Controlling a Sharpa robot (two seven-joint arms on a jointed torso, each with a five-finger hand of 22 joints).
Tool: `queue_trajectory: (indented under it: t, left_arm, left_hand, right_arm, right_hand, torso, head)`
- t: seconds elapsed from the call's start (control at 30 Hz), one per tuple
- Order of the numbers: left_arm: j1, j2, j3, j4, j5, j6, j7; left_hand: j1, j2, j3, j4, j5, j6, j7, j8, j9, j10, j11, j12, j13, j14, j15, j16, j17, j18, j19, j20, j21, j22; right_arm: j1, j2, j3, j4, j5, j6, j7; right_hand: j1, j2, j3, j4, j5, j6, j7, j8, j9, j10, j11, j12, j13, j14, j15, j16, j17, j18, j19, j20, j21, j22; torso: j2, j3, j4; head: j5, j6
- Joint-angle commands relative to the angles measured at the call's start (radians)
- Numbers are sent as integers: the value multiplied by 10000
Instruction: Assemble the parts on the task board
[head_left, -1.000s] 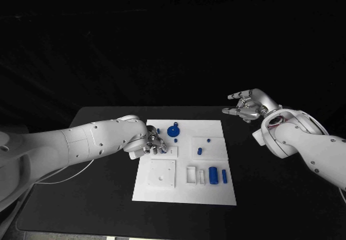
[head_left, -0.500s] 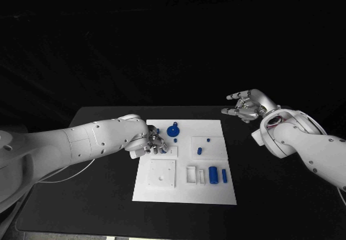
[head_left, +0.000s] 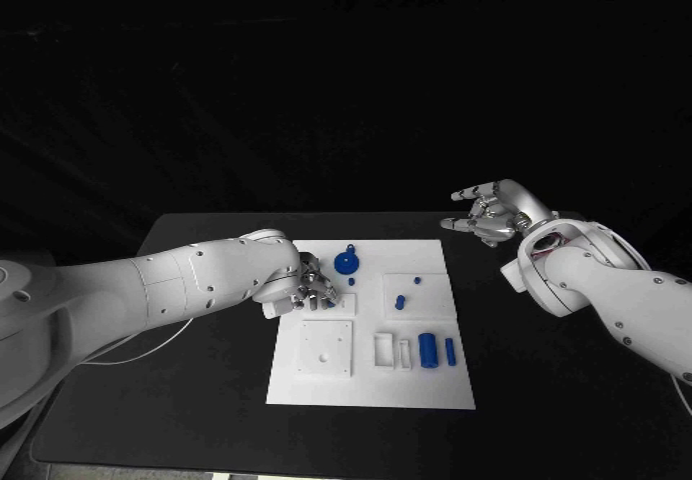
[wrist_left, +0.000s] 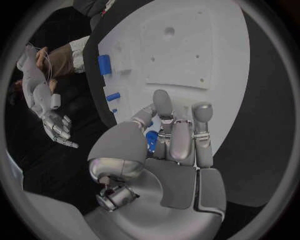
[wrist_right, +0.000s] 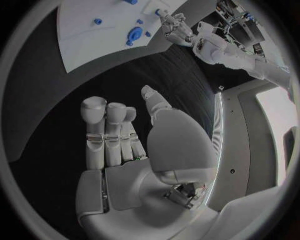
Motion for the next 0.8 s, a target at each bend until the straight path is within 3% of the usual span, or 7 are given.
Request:
queue_trajectory:
  t: [0.03,0.07,0.1,0.4,0.6,0.7,0.8]
  left_arm:
    - [-8,28,0,-31,20,69,2]
    - [-8,33,0,-40,-3,34,-9]
    - [-8,35,0,-45,-14,9,-17]
    - [-8,-15,1,-89,-121,-195,-37]
    - [-9,-97,3,-68,-145,-235,-6]
    - [-9,-145,4,-35,-150,-243,40]
    - [-9,-200,5,17,-147,-249,103]
  left_hand:
    - [1,-141,-210,112,-506,1643,-1229,-33,1,230,-276,-44,-28,16,37,-36,-65,61,-33,17,-61,-19]
    - [-24,-229,-413,216,-1167,1619,-1232,-33,-6,229,-279,-86,-47,3,32,-72,-123,61,-48,6,-103,-38]
    - [76,-251,-583,315,-1247,1595,-1243,-28,-22,233,-290,-119,-62,4,28,-98,-150,50,-42,-15,-123,-41]
    - [188,-1134,-1180,1207,-1319,1531,-1238,-28,-161,232,-302,-227,-138,-13,-20,-218,-316,-44,-45,-128,-365,-61]
    - [247,-1441,-1069,1416,-1421,1563,-1249,-27,-171,241,-296,-226,-150,-12,-24,-227,-322,-52,-48,-130,-427,-38]
    - [358,-1955,-730,1932,-1740,1616,-1244,-29,-183,230,-301,-228,-159,-13,-19,-233,-322,-61,-35,-136,-471,-3]
    - [266,-2700,-731,2532,-1996,1716,-1228,-19,-189,234,-304,-242,-182,-27,-45,-247,-336,-74,-35,-178,-506,-3]
  right_arm:
    - [-16,17,4,-2,-67,120,45]
    - [-19,20,3,-3,-65,120,45]
    - [-21,22,3,-4,-63,120,46]
    - [-45,19,3,-15,-51,107,49]
    - [-70,14,3,-23,-46,88,56]
    - [-88,11,3,-24,-41,79,61]
    - [-105,10,4,-25,-37,69,65]
  right_hand:
    - [0,71,-15,-69,60,22,14,-24,11,-41,7,-48,-9,-66,19,-42,-11,158,42,37,-24,824]
    - [-16,75,-18,-64,67,20,14,-23,12,-45,9,-52,-12,-67,18,-43,-11,160,39,37,-46,819]
    - [-16,75,-18,-64,67,20,14,-23,12,-45,9,-52,-12,-67,18,-43,-11,160,39,37,-46,819]
    - [-16,75,-18,-64,67,20,14,-23,12,-45,9,-52,-12,-67,18,-43,-11,160,39,37,-46,819]
    - [-22,69,-31,-54,62,-13,16,-25,10,-53,11,-59,-19,-73,19,-58,-23,162,39,38,-65,816]
    - [-22,69,-31,-54,62,-13,16,-25,10,-53,11,-59,-19,-73,19,-58,-23,162,39,38,-65,816]
    - [-22,69,-31,-54,62,-13,16,-25,10,-53,11,-59,-19,-73,19,-58,-23,162,39,38,-65,816]
  torso:
    - [1,-1,-3]
    - [4,-3,-3]
    - [5,0,-6]
    - [2,-13,7]
    - [0,-22,9]
    - [1,-35,10]
    - [2,-35,6]
  head:
    - [-4,-2]
    - [-4,-1]
    - [-1,3]
    - [-28,20]
    - [-33,32]
    - [-36,48]
    - [-42,68]
